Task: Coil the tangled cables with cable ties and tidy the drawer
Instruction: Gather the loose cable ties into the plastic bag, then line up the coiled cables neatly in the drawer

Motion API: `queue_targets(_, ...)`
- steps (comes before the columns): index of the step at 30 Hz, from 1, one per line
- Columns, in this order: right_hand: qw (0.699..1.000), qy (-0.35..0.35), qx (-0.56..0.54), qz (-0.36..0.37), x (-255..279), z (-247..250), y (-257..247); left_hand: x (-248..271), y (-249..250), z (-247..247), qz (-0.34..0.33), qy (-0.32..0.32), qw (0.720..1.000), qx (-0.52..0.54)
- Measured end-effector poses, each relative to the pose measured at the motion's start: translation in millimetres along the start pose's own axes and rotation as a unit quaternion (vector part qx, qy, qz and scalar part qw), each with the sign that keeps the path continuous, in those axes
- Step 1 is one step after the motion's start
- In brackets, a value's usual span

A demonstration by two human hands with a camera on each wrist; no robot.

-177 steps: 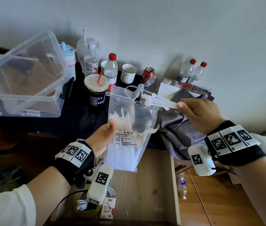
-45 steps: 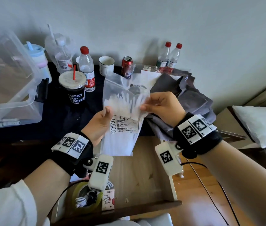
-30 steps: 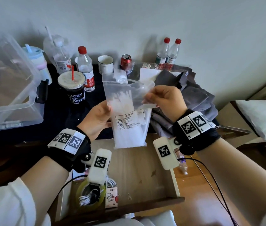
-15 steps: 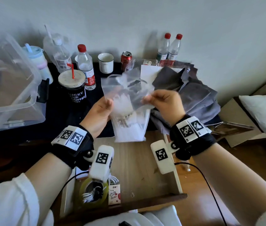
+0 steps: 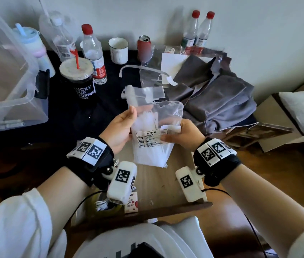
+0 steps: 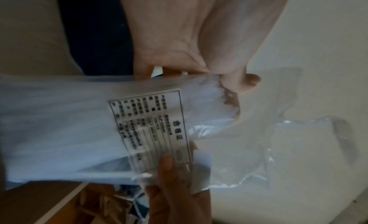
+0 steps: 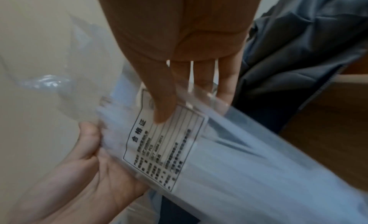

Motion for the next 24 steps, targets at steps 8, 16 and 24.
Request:
queue_targets(8, 0.993, 0.049, -0.021, -0.109, 13.2, 3.7, 64.3, 3.8, -78.0, -3.3, 0.088, -0.054, 0.995, -0.009)
queue_targets(16, 0.983, 0.001, -0.059, -0.171, 9.6, 18.7, 111.1, -8.9, -133.9, -2.2, 0.152, 0.003, 0.982, -0.11)
queue_targets(24, 0.936, -0.002, -0.023, -0.352, 27.5, 41.3, 190.8, -17.0, -201.3, 10.3, 0.242, 0.06, 0.958, -0.139)
Point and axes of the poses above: each hand's wrist, its own x-axis away from the middle knuckle, its own z-axis out of the back of the hand, y = z × x, the point moved 4 cm from there along -x, towards the middle knuckle, and after that the axes turned 12 degrees about y, right-handed, at the moved point
